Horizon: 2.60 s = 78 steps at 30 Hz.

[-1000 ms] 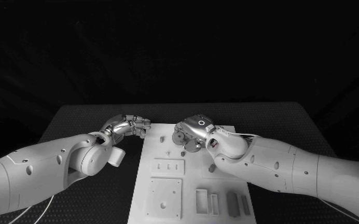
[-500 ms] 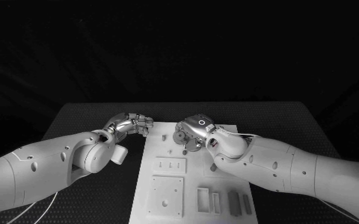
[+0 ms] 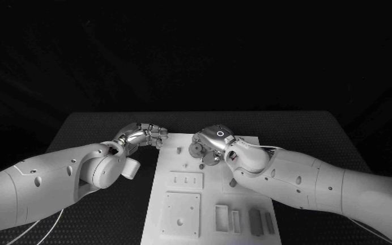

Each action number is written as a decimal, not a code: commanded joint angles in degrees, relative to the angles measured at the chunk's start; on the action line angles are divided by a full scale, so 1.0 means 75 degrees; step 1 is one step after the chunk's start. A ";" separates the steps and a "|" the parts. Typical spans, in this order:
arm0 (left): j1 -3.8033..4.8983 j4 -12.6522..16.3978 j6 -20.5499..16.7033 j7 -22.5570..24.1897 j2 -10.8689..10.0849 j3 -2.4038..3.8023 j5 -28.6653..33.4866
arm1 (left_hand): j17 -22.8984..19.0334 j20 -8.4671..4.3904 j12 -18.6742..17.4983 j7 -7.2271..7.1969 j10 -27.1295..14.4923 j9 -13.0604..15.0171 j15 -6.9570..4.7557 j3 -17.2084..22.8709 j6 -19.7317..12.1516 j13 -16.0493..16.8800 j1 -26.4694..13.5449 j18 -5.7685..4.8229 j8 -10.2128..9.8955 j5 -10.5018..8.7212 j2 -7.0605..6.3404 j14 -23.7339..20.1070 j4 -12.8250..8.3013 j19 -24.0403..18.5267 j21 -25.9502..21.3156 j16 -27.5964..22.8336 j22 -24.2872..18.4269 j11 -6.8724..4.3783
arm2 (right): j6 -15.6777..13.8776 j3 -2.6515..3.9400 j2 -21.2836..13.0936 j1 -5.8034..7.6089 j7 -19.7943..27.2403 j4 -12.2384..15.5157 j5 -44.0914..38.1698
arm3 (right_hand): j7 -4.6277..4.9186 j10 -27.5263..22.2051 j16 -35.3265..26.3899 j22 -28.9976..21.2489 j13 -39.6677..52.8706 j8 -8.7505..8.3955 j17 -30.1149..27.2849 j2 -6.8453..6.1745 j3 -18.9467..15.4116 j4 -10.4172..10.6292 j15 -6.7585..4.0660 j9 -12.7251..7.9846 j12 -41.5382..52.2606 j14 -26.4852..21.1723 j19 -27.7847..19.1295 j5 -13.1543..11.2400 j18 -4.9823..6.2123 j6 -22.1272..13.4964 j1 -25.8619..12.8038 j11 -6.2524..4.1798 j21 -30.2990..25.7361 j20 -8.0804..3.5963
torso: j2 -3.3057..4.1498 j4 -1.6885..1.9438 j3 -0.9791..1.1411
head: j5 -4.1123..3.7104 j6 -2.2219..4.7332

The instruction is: Assemble the parts on the task board

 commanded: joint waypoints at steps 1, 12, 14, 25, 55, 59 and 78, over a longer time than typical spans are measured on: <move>0.0007 0.0013 0.0065 0.0062 0.0014 0.0009 0.0011 | -0.0010 -0.0018 -0.0045 0.0017 -0.0048 0.0008 -0.0005 0.0008 -0.0017 -0.0011 -0.0034 0.0153 -0.0042 -0.0050 -0.0020 -0.0064 0.0019 -0.0056 0.0037 0.0045 0.0067 0.0007 | 0.0049 -0.0013 0.0032 -0.0017 0.0053 -0.0019 0.0014 | 0.0094 -0.0060 -0.0042 0.0046 -0.0014 -0.0012 0.0012 -0.0102 -0.0058 0.0028 -0.0023 0.0766 -0.0014 0.0017 0.0050 -0.0032 0.0229 0.0608 0.0019 -0.0009 -0.0001 0.0008 | -0.0002 -0.0003 0.0003 | -0.0006 -0.0001; 0.0007 0.0016 0.0058 0.0058 -0.0001 0.0009 0.0011 | -0.0011 -0.0017 -0.0055 0.0019 -0.0062 0.0010 -0.0004 0.0008 -0.0024 -0.0015 -0.0036 0.0153 -0.0050 -0.0051 -0.0023 -0.0065 0.0019 -0.0058 0.0038 0.0045 0.0066 0.0013 | -0.0022 -0.0015 -0.0003 -0.0017 0.0011 -0.0033 0.0212 | 0.0382 -0.0209 -0.0105 0.0033 -0.0047 -0.0502 0.0046 -0.0390 -0.0486 -0.0064 0.0205 0.0569 -0.0009 0.0007 0.0017 -0.0039 0.0229 -0.0350 0.0042 0.0257 -0.0024 -0.0035 | -0.0004 -0.0007 0.0005 | -0.0004 -0.0003; 0.0007 0.0013 0.0056 0.0058 -0.0003 0.0009 0.0011 | -0.0012 -0.0017 -0.0056 0.0020 -0.0063 0.0011 -0.0004 0.0008 -0.0025 -0.0015 -0.0036 0.0153 -0.0051 -0.0052 -0.0024 -0.0065 0.0019 -0.0058 0.0039 0.0045 0.0066 0.0014 | -0.0010 -0.0015 -0.0021 -0.0017 0.0009 -0.0030 0.0236 | 0.0425 -0.0248 -0.0114 0.0032 -0.0050 -0.0571 0.0057 -0.0401 -0.0598 -0.0128 0.0240 0.0542 -0.0005 -0.0001 0.0001 -0.0035 0.0229 -0.0498 0.0033 0.0296 -0.0032 -0.0040 | -0.0005 -0.0006 0.0007 | -0.0003 -0.0003; 0.0007 0.0013 0.0043 0.0055 -0.0023 0.0009 0.0011 | -0.0013 -0.0015 -0.0062 0.0026 -0.0068 0.0014 -0.0002 0.0006 -0.0029 -0.0016 -0.0048 0.0152 -0.0057 -0.0054 -0.0023 -0.0066 0.0027 -0.0060 0.0040 0.0046 0.0065 0.0018 | 0.0307 -0.0016 -0.0121 -0.0017 0.0116 -0.0069 0.0626 | 0.0453 -0.0293 -0.0140 0.0020 -0.0068 -0.0550 0.0079 -0.0375 -0.0686 -0.0062 0.0276 0.0536 0.0018 -0.0004 -0.0016 0.0056 0.0229 -0.0473 -0.0057 0.0327 -0.0058 -0.0024 | -0.0004 -0.0005 0.0006 | 0.0000 -0.0007; 0.0007 -0.0017 0.0046 0.0069 -0.0076 0.0009 0.0011 | -0.0018 -0.0014 -0.0086 0.0036 -0.0099 0.0022 0.0001 0.0006 -0.0037 -0.0023 -0.0060 0.0154 -0.0069 -0.0056 -0.0024 -0.0071 0.0028 -0.0064 0.0043 0.0045 0.0062 0.0029 | -0.0774 0.0272 -0.1091 -0.0007 0.1309 0.0437 0.2443 | 0.0406 -0.0299 -0.0196 0.0040 -0.0207 -0.0446 0.0250 -0.0153 -0.0310 -0.0205 0.0241 0.0472 0.0203 0.0068 0.0087 0.2919 0.0229 -0.0308 -0.0629 0.0295 0.0008 -0.0028 | -0.0008 -0.0027 0.0021 | -0.0025 0.0108; 0.0007 -0.0036 0.0039 0.0089 -0.0099 0.0009 0.0011 | -0.0020 -0.0014 -0.0094 0.0033 -0.0109 0.0025 0.0002 0.0008 -0.0037 -0.0025 -0.0056 0.0155 -0.0071 -0.0057 -0.0026 -0.0073 0.0024 -0.0066 0.0043 0.0045 0.0061 0.0029 | -0.0525 0.0514 -0.1471 -0.0001 0.1806 0.0564 0.3384 | 0.0416 -0.0339 -0.0216 0.0041 -0.0222 -0.0439 0.0281 -0.0195 -0.0907 -0.0270 0.0243 0.0469 0.0224 0.0059 0.0071 0.1692 0.0229 -0.0343 -0.0701 0.0295 0.0004 -0.0070 | -0.0016 -0.0037 0.0034 | -0.0070 0.0150; -0.0001 -0.0195 0.0116 0.0113 -0.0010 0.0003 0.0011 | -0.0028 -0.0017 -0.0045 0.0025 0.0011 0.0065 -0.0006 0.0016 -0.0006 0.0009 -0.0031 0.0162 -0.0077 -0.0086 -0.0019 -0.0071 0.0009 -0.0072 0.0060 0.0057 0.0056 -0.0015 | 0.1022 0.0786 -0.3082 0.0102 0.2705 0.0701 0.4532 | 0.0476 -0.0844 -0.0382 0.0122 -0.0252 -0.0429 0.0446 0.0126 -0.2417 -0.0881 0.0286 0.0457 0.0244 -0.0397 -0.0510 0.0339 0.0229 -0.0465 -0.0407 0.0350 -0.0154 -0.0068 | -0.0088 -0.0295 0.0200 | -0.0044 0.0185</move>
